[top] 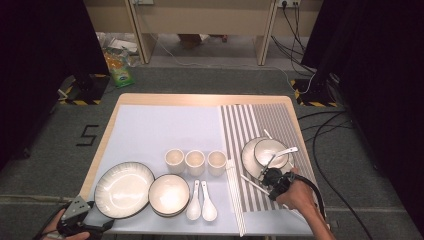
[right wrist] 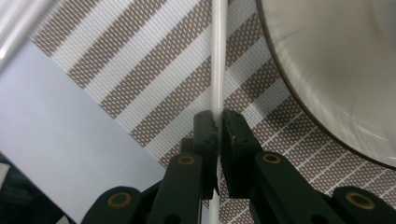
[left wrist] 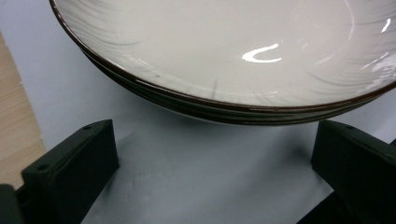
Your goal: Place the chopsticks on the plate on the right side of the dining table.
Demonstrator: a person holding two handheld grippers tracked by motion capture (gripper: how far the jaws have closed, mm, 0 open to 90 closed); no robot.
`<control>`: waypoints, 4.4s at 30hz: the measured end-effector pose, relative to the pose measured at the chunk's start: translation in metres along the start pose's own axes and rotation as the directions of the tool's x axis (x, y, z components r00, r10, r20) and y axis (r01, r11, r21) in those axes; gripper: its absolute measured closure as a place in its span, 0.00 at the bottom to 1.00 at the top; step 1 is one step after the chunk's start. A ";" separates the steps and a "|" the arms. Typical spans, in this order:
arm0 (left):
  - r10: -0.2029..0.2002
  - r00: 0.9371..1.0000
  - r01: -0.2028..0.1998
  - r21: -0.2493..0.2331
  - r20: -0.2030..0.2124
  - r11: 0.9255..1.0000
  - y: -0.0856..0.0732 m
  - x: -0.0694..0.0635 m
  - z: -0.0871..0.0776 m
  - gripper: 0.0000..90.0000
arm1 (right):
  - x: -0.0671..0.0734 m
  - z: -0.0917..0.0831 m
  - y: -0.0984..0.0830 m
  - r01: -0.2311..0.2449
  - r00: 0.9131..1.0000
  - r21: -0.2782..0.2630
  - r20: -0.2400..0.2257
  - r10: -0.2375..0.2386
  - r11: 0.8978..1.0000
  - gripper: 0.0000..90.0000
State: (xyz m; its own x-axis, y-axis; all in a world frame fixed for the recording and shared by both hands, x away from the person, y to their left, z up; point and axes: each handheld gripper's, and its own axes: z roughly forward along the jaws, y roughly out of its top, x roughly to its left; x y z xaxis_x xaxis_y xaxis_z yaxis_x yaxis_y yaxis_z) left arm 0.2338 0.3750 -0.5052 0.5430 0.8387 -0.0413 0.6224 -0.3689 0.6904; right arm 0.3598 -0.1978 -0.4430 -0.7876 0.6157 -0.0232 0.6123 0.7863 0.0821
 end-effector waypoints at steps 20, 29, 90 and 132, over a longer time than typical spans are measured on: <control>-0.001 1.000 0.001 -0.004 -0.004 1.000 0.000 0.000 0.000 0.00 | -0.014 -0.076 -0.006 -0.042 0.998 -0.204 0.035 0.050 0.978 0.94; -0.001 1.000 0.001 -0.001 -0.001 1.000 0.000 0.000 0.000 0.00 | -0.042 -0.090 -0.015 -0.133 0.986 -0.238 0.062 0.152 0.962 0.94; -0.001 1.000 0.001 -0.008 -0.009 1.000 0.000 0.000 0.000 0.00 | -0.134 -0.018 -0.016 -0.395 0.908 -0.270 0.035 0.419 0.878 0.94; 0.001 1.000 -0.001 -0.011 -0.011 1.000 -0.001 0.000 0.000 0.00 | -0.105 -0.043 -0.053 -0.289 0.947 -0.328 0.041 0.320 0.899 0.83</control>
State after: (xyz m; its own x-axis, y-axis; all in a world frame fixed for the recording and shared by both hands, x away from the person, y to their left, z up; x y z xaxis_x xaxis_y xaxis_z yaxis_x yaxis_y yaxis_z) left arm 0.2335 0.3748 -0.5058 0.5375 0.8426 -0.0329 0.6155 -0.3654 0.6983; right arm 0.4074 -0.3066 -0.4022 -0.5471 0.8363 -0.0368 0.7559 0.5125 0.4073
